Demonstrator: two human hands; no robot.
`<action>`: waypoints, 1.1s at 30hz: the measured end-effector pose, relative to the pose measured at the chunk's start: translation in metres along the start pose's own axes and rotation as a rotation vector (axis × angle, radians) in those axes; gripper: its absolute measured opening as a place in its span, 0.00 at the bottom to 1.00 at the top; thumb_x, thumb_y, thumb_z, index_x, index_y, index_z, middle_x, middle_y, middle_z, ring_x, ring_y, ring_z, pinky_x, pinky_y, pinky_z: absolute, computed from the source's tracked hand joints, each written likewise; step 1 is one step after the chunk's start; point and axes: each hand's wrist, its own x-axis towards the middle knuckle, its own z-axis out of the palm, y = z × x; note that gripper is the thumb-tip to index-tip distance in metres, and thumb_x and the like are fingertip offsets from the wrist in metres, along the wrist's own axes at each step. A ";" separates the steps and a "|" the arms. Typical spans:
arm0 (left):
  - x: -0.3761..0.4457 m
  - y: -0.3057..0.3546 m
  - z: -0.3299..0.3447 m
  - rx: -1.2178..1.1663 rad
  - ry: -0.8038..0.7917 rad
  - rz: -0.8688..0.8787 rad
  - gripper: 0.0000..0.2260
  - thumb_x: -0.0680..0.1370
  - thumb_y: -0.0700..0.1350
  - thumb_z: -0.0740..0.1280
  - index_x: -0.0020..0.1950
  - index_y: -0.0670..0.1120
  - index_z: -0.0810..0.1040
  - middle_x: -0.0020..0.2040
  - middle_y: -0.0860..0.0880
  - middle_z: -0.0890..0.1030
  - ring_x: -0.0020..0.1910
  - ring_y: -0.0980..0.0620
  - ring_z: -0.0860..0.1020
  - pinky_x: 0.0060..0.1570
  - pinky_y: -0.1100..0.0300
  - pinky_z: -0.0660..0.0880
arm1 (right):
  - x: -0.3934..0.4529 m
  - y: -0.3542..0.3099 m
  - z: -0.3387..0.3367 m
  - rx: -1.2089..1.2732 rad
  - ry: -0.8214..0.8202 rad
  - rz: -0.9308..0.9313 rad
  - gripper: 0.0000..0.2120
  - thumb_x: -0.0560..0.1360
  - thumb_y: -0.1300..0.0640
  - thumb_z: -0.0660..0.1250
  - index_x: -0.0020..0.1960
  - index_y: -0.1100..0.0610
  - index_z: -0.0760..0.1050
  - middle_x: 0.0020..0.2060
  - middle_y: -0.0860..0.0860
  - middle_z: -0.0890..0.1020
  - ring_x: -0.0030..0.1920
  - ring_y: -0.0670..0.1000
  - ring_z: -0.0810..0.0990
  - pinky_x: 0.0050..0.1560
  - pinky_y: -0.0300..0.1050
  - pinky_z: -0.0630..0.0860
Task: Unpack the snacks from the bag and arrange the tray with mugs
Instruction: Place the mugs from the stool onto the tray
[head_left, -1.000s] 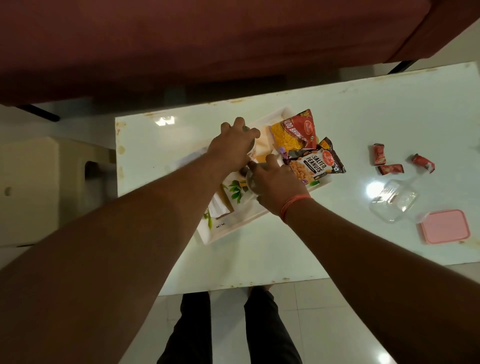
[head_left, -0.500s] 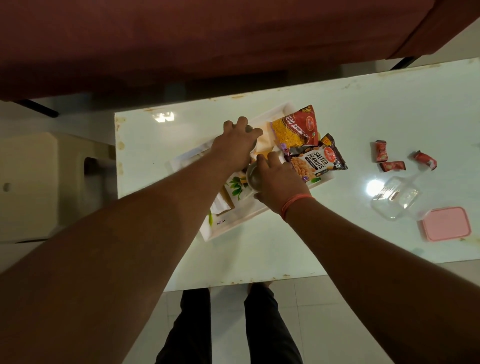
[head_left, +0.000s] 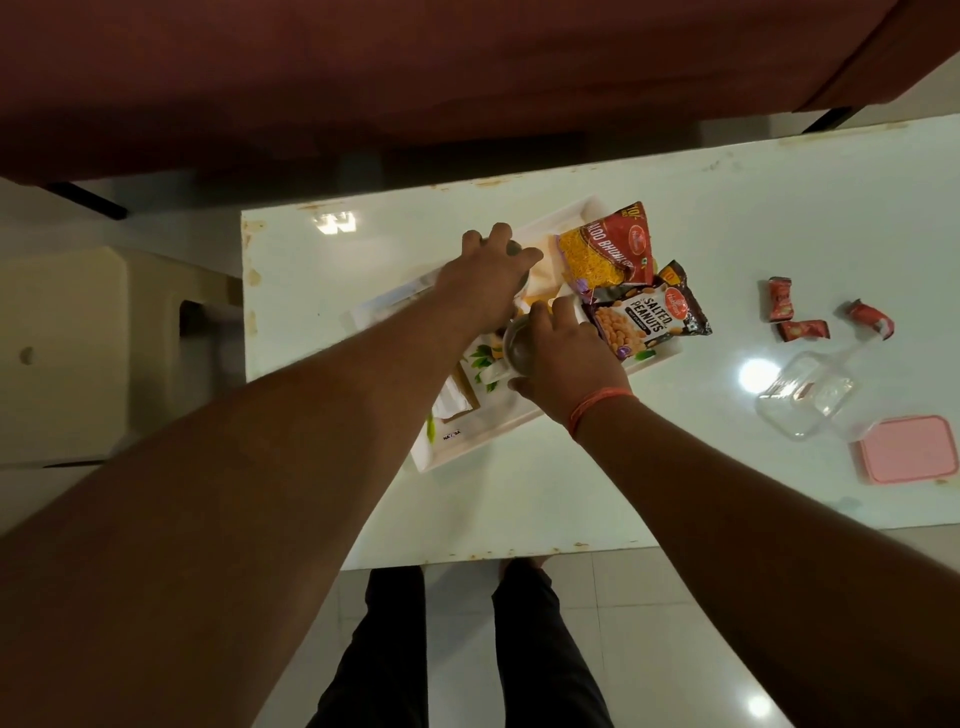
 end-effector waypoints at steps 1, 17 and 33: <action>0.000 0.001 -0.001 0.004 -0.006 0.001 0.32 0.73 0.49 0.73 0.74 0.54 0.63 0.73 0.43 0.61 0.69 0.38 0.63 0.55 0.47 0.77 | 0.000 0.000 0.000 -0.001 -0.002 0.000 0.44 0.67 0.42 0.76 0.73 0.58 0.58 0.69 0.60 0.64 0.58 0.65 0.76 0.56 0.56 0.77; -0.036 -0.079 -0.014 -0.630 0.311 -0.400 0.16 0.82 0.44 0.59 0.70 0.46 0.72 0.68 0.44 0.73 0.64 0.46 0.75 0.60 0.61 0.70 | 0.001 0.017 -0.021 0.120 0.132 -0.030 0.38 0.71 0.40 0.70 0.74 0.55 0.62 0.69 0.58 0.68 0.65 0.63 0.71 0.58 0.61 0.77; -0.093 -0.100 0.044 -0.747 0.513 -0.727 0.11 0.81 0.41 0.60 0.62 0.43 0.77 0.60 0.44 0.78 0.59 0.46 0.77 0.59 0.60 0.74 | 0.109 -0.024 -0.058 -0.422 -0.282 -0.308 0.32 0.64 0.43 0.61 0.66 0.51 0.63 0.66 0.55 0.70 0.60 0.65 0.74 0.53 0.64 0.77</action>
